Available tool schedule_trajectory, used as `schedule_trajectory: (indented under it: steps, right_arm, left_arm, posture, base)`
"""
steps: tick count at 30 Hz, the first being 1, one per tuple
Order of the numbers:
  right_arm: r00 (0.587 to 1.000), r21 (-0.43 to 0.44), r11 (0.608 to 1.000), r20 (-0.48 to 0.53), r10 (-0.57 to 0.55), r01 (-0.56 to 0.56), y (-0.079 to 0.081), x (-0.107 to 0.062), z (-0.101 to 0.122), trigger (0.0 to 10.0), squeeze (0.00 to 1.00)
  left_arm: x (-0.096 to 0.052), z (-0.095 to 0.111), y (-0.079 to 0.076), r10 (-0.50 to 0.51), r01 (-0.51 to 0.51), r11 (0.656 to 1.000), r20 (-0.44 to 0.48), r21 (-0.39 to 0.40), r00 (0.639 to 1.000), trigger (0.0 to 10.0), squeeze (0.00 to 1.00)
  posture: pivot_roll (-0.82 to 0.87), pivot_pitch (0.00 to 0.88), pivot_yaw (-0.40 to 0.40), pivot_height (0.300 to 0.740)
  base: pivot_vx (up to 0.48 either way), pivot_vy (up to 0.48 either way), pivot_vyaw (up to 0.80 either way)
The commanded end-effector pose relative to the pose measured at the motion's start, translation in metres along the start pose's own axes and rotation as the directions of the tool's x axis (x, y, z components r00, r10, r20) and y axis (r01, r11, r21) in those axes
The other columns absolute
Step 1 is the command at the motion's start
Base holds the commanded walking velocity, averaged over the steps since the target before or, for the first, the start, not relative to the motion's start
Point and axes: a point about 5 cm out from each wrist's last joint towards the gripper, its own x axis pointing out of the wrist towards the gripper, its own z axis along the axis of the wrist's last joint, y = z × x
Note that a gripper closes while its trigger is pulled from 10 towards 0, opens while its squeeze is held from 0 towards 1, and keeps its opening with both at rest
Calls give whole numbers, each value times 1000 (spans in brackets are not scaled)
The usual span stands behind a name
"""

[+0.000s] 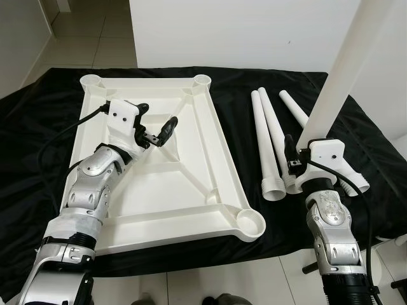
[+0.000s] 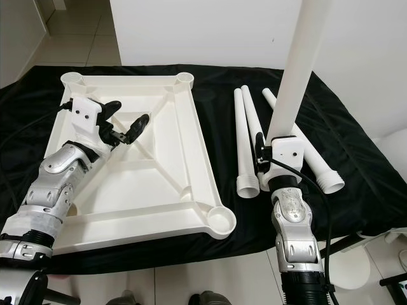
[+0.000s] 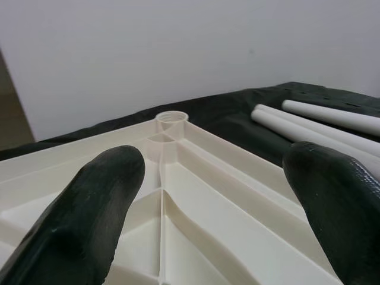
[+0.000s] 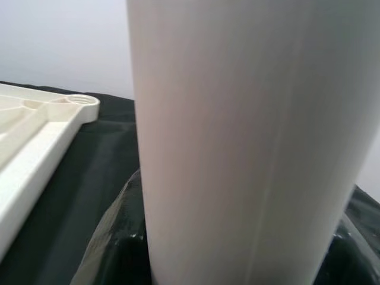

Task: Building children table

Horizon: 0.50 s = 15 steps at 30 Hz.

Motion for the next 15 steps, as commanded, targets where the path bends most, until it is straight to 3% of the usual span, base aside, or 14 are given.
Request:
schedule_trajectory:
  steps: [1,5,15]
  right_arm:
    - [1000,-4,1000,-4,-6,6,-2,1,-1,10000,0]
    - [1000,-4,1000,-6,-4,4,-1,0,-2,10000,0]
    - [1000,-9,1000,-5,-2,2,-2,0,-1,10000,0]
  left_arm:
    - [2,-1,-11,-159,159,987,-8,-8,987,10000,0]
    - [3,-1,-11,-154,154,988,-10,-8,988,10000,0]
    - [6,-3,-7,-96,96,995,-20,0,995,10000,0]
  posture:
    - [82,0,-56,740]
    - [82,0,-55,740]
    - [78,0,-53,740]
  base:
    - [0,-368,0]
    - [0,-480,0]
    - [0,0,0]
